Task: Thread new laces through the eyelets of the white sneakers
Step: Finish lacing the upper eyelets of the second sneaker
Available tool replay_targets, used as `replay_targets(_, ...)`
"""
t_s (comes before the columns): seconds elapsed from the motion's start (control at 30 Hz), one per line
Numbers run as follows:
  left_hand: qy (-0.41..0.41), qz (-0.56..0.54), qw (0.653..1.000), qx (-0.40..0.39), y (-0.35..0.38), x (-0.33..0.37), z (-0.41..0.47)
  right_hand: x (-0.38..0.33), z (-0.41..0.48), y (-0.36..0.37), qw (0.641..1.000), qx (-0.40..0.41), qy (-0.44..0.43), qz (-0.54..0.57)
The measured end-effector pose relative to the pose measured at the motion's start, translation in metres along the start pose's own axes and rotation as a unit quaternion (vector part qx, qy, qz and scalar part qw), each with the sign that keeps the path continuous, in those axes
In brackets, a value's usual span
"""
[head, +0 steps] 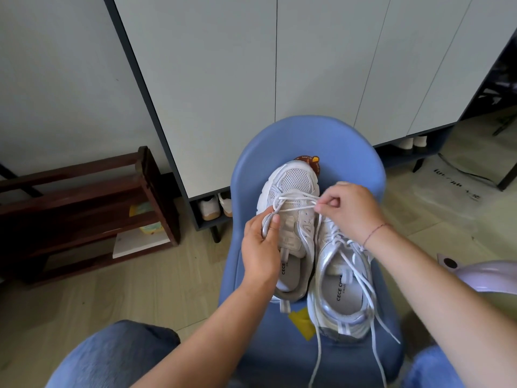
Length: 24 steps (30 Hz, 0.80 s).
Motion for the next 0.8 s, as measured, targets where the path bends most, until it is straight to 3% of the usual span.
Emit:
replay_targets(0.2,-0.003,-0.007,1.000,-0.003,0.001,0.001,-0.001,0.046,0.011,-0.042,0.988,0.038,0.121,-0.092)
replay_targets(0.33,-0.003,-0.010,1.000,0.001,0.002,0.001,-0.001,0.009,-0.001,-0.027,0.997,0.076,0.021,-0.009)
replay_targets(0.47,0.000,-0.010,1.000,-0.002,0.002,0.001,-0.002,-0.028,-0.016,0.015,0.997,-0.002,-0.082,0.012)
replay_targets(0.8,-0.009,-0.020,1.000,-0.004,0.002,0.004,-0.002,-0.019,-0.005,0.032,0.996,-0.044,-0.045,0.056)
Point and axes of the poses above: each hand's wrist, its own z-axis towards the middle knuckle, its own y-axis out of the palm, x = y × z, the point moved 3 cm from there along z, towards the middle knuckle, and after that the axes turned 11 degrees about y, right-handed, at the moved point
